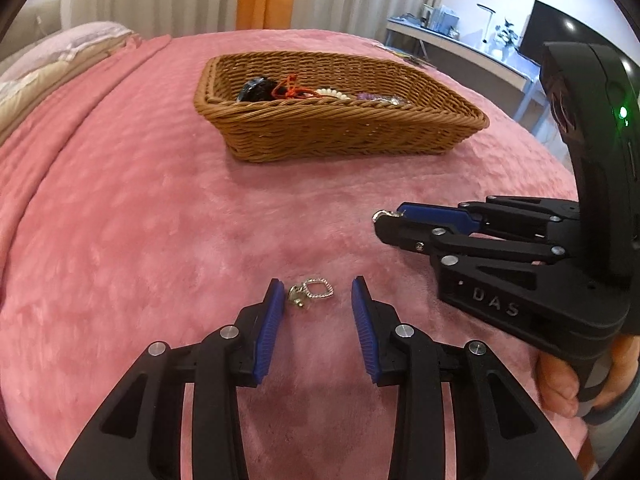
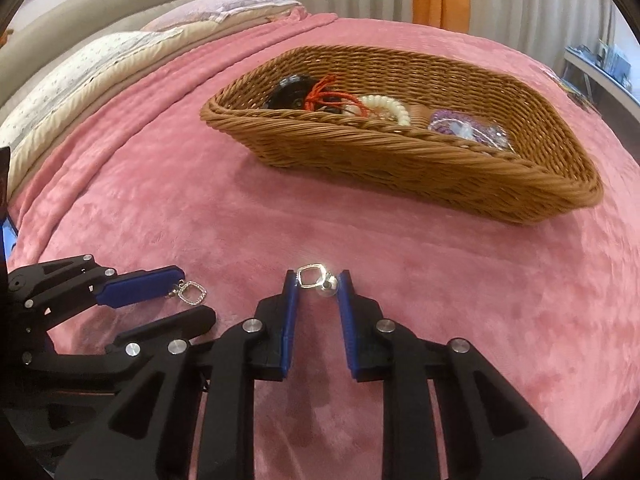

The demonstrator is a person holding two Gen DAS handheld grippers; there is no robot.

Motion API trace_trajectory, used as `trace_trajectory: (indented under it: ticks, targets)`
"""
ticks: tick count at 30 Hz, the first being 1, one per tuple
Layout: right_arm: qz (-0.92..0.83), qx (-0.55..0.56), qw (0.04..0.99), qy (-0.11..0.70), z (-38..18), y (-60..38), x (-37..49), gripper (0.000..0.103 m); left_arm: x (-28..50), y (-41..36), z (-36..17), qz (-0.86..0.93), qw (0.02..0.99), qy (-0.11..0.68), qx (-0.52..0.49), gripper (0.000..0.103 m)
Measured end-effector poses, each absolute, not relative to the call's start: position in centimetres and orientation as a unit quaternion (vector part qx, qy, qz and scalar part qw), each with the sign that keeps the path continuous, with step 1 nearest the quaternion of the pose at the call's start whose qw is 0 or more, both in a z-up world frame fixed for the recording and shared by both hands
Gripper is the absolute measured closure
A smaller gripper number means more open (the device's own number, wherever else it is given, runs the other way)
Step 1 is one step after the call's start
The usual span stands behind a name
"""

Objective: Organize jewelry
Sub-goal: 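Carry both silver charms over the basket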

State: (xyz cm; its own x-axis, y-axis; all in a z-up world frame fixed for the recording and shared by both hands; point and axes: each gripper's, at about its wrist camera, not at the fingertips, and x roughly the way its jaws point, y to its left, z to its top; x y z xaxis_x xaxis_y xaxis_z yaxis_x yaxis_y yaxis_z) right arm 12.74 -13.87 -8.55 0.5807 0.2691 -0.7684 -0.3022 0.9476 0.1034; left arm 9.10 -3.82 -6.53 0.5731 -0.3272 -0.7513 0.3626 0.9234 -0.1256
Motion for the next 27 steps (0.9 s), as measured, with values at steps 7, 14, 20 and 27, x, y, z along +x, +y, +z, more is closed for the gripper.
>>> trace_trajectory:
  ticks: [7, 14, 20, 27]
  targets:
    - [0.164, -0.008, 0.892, 0.422, -8.1, -14.8, 12.0, 0.085, 9.0, -4.1, -6.6, -0.190, 0.890, 0.414, 0.033, 0.082]
    - [0.169, 0.008, 0.896, 0.409, -7.3, -15.9, 10.8, 0.085, 7.8, -4.0, -5.8, -0.190, 0.904, 0.382, 0.038, 0.083]
    - [0.175, 0.024, 0.905, 0.387, -5.4, -17.3, 8.9, 0.085, 5.5, -4.2, -3.6, -0.183, 0.930, 0.315, 0.051, 0.083]
    - [0.181, 0.053, 0.924, 0.333, 0.6, -19.7, 7.7, 0.085, 3.5, -4.3, 1.7, -0.185, 0.952, 0.242, 0.038, 0.083]
